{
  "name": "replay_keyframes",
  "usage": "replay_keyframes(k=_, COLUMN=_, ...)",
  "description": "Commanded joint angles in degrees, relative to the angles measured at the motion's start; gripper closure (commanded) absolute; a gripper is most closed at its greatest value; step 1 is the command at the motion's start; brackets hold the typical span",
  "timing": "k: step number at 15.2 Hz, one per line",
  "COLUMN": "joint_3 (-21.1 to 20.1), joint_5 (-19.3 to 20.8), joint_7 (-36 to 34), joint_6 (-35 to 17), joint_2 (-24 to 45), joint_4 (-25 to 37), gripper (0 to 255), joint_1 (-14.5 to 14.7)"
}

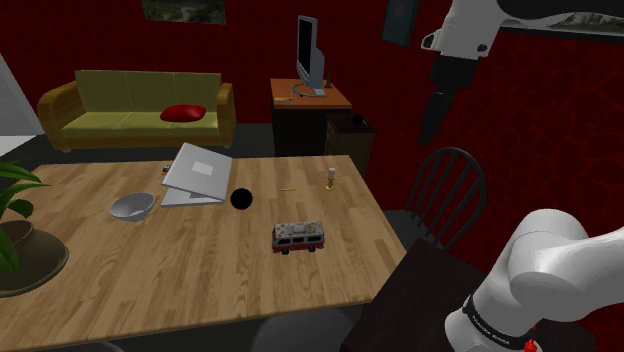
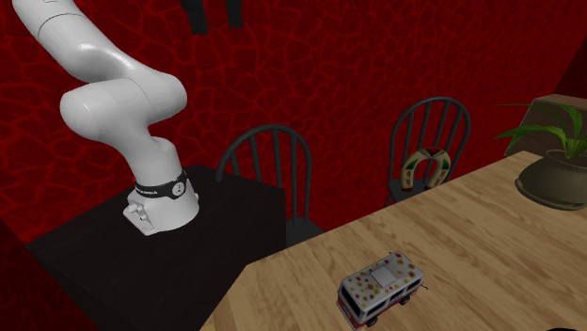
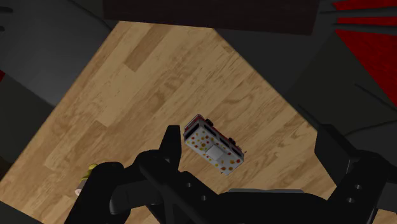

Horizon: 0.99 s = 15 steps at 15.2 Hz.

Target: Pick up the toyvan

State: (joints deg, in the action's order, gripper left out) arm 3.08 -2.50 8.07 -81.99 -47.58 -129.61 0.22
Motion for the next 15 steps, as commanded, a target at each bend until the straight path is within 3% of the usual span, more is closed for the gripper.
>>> replay_keyframes(k=1, joint_3=0.0, joint_5=0.0, joint_7=0.0, joint_6=0.0, joint_2=0.0, joint_4=0.0, gripper=0, joint_1=0.0)
replay_keyframes(k=8, joint_3=-5.6, joint_5=-3.8, joint_7=-8.9, joint_6=-14.4, joint_2=2.3, joint_4=-10.2, gripper=0, joint_1=-0.7)
replay_keyframes(k=15, joint_3=-11.6, joint_5=-7.0, joint_7=-17.5, joint_6=-30.0, joint_2=10.0, joint_4=-16.1, gripper=0, joint_1=-1.1)
